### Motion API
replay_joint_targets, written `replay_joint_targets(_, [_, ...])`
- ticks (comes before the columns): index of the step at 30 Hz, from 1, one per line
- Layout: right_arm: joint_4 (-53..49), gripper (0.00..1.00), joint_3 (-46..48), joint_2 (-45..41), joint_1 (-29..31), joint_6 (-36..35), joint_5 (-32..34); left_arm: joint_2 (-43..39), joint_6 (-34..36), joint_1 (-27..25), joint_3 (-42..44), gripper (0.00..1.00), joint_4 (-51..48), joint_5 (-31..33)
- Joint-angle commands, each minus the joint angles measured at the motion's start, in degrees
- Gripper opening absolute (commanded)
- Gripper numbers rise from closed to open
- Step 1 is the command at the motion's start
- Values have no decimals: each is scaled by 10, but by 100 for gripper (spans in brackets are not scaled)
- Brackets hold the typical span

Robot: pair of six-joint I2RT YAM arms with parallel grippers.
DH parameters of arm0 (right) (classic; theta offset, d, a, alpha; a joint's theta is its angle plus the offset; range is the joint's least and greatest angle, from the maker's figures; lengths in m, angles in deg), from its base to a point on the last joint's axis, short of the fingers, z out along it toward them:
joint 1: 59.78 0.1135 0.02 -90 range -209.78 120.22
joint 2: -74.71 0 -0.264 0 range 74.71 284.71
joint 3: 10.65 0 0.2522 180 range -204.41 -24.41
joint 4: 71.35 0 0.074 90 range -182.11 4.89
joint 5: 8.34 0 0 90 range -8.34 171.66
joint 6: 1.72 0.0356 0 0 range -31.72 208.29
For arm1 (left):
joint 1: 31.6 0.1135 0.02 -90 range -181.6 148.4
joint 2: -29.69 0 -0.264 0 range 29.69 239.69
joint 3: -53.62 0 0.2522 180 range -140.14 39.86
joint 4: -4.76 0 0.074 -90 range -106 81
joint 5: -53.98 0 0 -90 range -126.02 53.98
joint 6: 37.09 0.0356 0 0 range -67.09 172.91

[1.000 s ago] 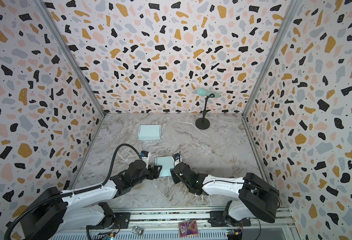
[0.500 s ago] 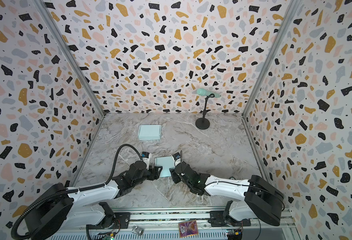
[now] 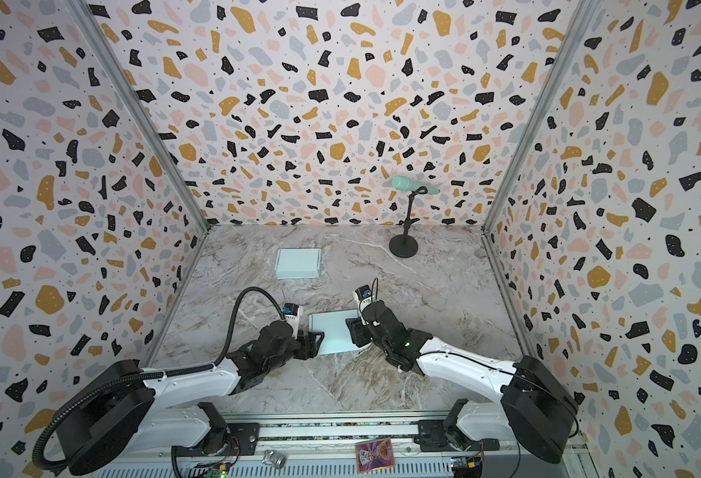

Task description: Fold the paper box

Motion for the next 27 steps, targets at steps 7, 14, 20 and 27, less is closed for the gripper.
replay_joint_targets(7, [9,61,10,41,-11,-6,-27,14,13,3,18,78,19,-13])
replay_joint_targets(14, [29,61,22,64,-15,0,-35,10,14,3,19,78,17,-12])
replay_joint_targets(20, [36,61,26,80,-17,0,-33,14,14,3,19,78,18,-12])
replay_joint_targets(27, [43,60,36,88,-20,1,-34,21,14,3,20,78,23,-10])
